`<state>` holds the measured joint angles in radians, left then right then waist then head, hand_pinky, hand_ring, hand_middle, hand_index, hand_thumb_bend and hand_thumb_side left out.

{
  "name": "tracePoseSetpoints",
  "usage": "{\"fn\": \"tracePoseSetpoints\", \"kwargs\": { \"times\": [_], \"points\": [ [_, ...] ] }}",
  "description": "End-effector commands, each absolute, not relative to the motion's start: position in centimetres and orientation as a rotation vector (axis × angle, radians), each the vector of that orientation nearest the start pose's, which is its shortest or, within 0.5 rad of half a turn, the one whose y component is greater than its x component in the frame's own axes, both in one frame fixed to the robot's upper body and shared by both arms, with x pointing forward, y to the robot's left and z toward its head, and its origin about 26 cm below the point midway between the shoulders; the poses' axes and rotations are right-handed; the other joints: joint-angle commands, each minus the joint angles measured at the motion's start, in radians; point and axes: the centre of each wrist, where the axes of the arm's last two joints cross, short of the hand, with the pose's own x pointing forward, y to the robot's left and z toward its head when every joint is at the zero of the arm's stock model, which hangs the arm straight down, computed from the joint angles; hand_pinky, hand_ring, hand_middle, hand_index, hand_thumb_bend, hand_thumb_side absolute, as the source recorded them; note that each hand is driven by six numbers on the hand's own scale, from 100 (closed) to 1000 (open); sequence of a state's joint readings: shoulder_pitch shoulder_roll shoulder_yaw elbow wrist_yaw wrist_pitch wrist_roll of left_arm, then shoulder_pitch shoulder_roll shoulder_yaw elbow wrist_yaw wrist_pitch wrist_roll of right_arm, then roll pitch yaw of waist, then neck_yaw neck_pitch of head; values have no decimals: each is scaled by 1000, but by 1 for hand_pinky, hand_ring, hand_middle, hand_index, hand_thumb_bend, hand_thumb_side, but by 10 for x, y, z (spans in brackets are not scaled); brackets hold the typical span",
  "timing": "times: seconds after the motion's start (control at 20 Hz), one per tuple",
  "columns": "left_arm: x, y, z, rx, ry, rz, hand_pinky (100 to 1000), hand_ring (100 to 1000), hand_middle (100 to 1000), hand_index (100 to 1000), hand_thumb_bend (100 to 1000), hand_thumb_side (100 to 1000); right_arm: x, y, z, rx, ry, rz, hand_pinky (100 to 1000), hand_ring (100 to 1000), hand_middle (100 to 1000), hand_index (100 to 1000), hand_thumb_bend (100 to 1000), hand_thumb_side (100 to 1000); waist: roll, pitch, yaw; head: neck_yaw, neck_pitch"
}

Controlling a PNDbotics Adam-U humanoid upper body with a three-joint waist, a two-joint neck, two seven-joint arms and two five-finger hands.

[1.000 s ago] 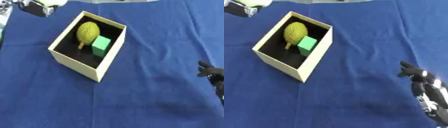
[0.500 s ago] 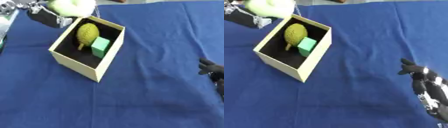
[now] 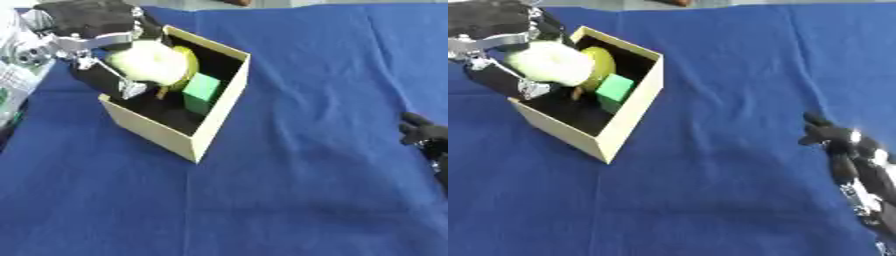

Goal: Pick up objects on the table and place them in the box.

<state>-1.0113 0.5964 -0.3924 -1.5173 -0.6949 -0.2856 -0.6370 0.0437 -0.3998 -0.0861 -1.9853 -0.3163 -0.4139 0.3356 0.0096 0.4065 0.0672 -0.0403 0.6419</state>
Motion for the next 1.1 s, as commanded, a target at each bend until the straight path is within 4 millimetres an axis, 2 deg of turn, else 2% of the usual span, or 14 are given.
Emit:
{"fn": "tracePoseSetpoints", "kwargs": {
  "times": [0.05,0.25,0.45,0.5,0.55,0.65,0.75,0.85,1.1],
  "points": [
    [398,191,323,-1097,1987,2573,652,677,590,775,100,215,252,-329,132,141,-2328,571,1000,1000,651,789,100,506,-2,-26,-2,0,1],
    [403,189,317,-1067,1905,2641,732,752,672,826,112,228,252,-329,132,143,-2331,565,1000,1000,650,789,100,510,-1,-27,-3,-1,1],
    [406,191,317,-1079,1840,2665,866,888,837,928,240,235,252,-329,131,142,-2325,556,1000,1000,649,788,100,514,1,-27,-4,-4,2],
    [406,191,317,-1100,1829,2666,891,910,862,946,245,371,252,-329,131,141,-2324,553,1000,1000,649,788,100,515,1,-27,-4,-4,3],
    [407,192,318,-1125,1820,2662,924,938,889,960,301,538,252,-329,131,141,-2322,550,1000,1000,649,788,100,515,1,-28,-4,-5,3],
    [408,193,319,-1189,1809,2633,959,966,911,975,409,776,252,-328,130,139,-2318,547,1000,1000,649,788,100,515,1,-28,-5,-6,3],
    [410,194,318,-1244,1818,2593,972,978,917,979,435,899,252,-328,130,137,-2317,546,1000,1000,649,788,100,513,0,-28,-5,-9,3],
    [412,196,318,-1285,1836,2559,971,979,917,978,439,927,251,-328,129,135,-2319,545,1000,1000,649,789,100,512,0,-29,-5,-10,4],
    [413,195,320,-1299,1899,2484,973,981,918,978,394,861,251,-328,129,135,-2320,546,1000,1000,648,788,100,513,-1,-31,-3,-11,4]
  ]
}}
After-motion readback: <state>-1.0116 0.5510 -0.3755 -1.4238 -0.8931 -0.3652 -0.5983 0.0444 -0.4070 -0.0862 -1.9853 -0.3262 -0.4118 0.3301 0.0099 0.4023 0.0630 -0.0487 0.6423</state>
